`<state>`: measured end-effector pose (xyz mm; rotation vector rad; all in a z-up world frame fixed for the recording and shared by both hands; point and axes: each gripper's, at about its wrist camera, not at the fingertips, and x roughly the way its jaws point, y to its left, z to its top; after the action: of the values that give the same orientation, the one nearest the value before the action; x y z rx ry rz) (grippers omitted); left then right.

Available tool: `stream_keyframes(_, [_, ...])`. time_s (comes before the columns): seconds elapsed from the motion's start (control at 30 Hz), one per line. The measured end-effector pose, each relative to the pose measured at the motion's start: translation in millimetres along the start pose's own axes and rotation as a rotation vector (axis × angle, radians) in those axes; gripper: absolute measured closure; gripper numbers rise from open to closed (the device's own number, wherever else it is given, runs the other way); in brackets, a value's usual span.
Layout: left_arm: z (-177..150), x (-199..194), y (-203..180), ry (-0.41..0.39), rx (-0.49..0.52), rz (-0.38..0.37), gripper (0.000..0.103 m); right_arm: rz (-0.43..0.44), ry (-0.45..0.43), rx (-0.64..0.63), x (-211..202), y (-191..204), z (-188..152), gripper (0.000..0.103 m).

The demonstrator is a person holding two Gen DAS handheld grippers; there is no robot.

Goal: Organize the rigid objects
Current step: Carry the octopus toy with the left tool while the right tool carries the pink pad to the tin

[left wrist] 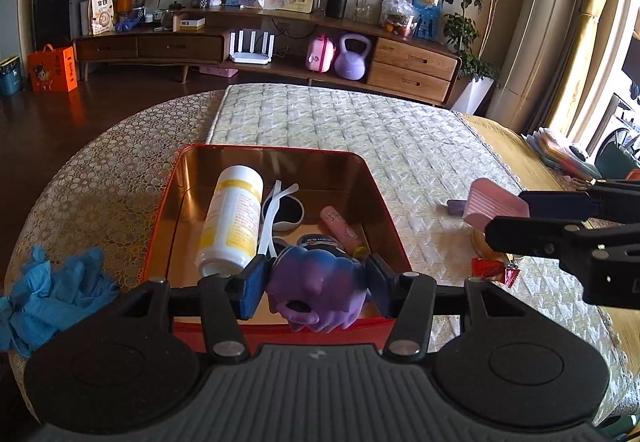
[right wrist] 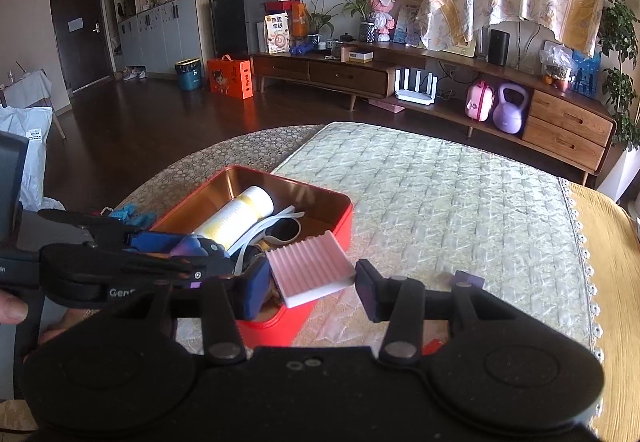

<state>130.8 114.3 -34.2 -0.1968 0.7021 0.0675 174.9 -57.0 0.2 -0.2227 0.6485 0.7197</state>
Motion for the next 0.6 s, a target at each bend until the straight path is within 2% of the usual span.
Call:
stream_keyframes(0.33, [5.1,17.3,9.8,0.016,-0.015,0.003,0.051,0.014,0.043,0.003,56.5,6.8,24.0,0.057])
stream_keyframes(0.37, [5.7,19.4,11.2,0.018,-0.019,0.000,0.054,0.017,0.051,0.004,62.8,6.5,25.5,0.057])
stream_keyframes(0.43, [6.9,24.8,13.7,0.025,-0.026,-0.006,0.067,0.018,0.068,0.003,75.6,7.1,28.5,0.057])
stream_keyframes(0.6, [8.3,30.3,18.4,0.018,-0.034,-0.013,0.068,0.023,0.121,0.002,107.7,7.5,34.5,0.057])
